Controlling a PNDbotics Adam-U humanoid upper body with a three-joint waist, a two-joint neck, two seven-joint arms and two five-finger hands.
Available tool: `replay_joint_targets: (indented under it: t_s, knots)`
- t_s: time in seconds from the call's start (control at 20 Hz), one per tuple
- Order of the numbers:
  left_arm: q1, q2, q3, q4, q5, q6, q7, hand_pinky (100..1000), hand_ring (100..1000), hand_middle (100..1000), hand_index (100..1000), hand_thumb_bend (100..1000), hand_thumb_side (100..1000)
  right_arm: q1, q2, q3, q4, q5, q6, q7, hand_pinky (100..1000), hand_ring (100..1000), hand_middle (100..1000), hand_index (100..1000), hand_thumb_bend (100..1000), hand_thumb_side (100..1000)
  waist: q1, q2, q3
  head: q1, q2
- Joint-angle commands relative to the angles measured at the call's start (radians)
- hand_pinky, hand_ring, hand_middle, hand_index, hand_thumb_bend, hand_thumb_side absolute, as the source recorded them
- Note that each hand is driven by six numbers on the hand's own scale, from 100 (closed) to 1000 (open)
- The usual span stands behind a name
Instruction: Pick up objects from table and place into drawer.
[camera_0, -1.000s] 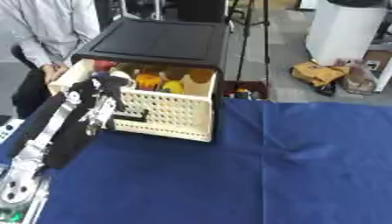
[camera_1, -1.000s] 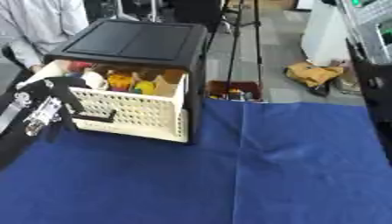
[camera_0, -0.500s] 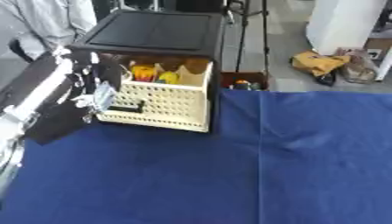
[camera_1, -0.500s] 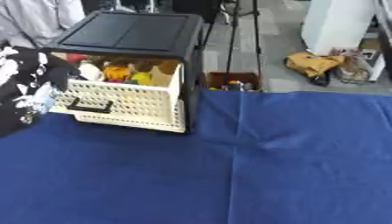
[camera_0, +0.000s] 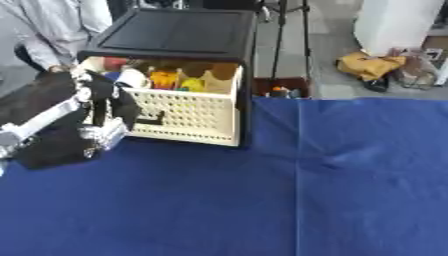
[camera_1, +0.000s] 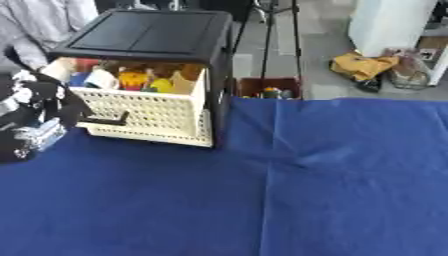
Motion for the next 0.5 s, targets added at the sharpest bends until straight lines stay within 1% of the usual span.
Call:
replay_joint_targets:
  t_s: [0.05, 0.2, 0.5]
  knots:
    - [0.002, 0.096, -0.005, -0.013, 0.027, 0.02, -0.048, 250, 406, 484, 732, 100, 1000, -0.011, -0.03, 0.008, -0.024, 0.017, 0.009, -0.05, 785, 708, 590, 792, 100, 909, 0.005, -0.023, -0.004, 0.014, 0.003]
    - [0.007, 0.116, -0.032, -0.006, 0.046, 0.033, -0.096, 269, 419, 518, 804, 100, 1000, -0.006, -0.031, 0.02, -0.026, 0.038, 0.012, -0.08, 781, 708, 589, 788, 100, 907, 0.006, -0.021, -0.009, 0.02, 0.001]
    - [-0.023, 0.133, -0.047, -0.007, 0.048, 0.058, -0.198, 276, 415, 514, 847, 100, 1000, 0.003, -0.034, 0.024, -0.022, 0.057, 0.017, -0.088, 780, 706, 586, 788, 100, 915, 0.012, -0.023, -0.018, 0.027, 0.003]
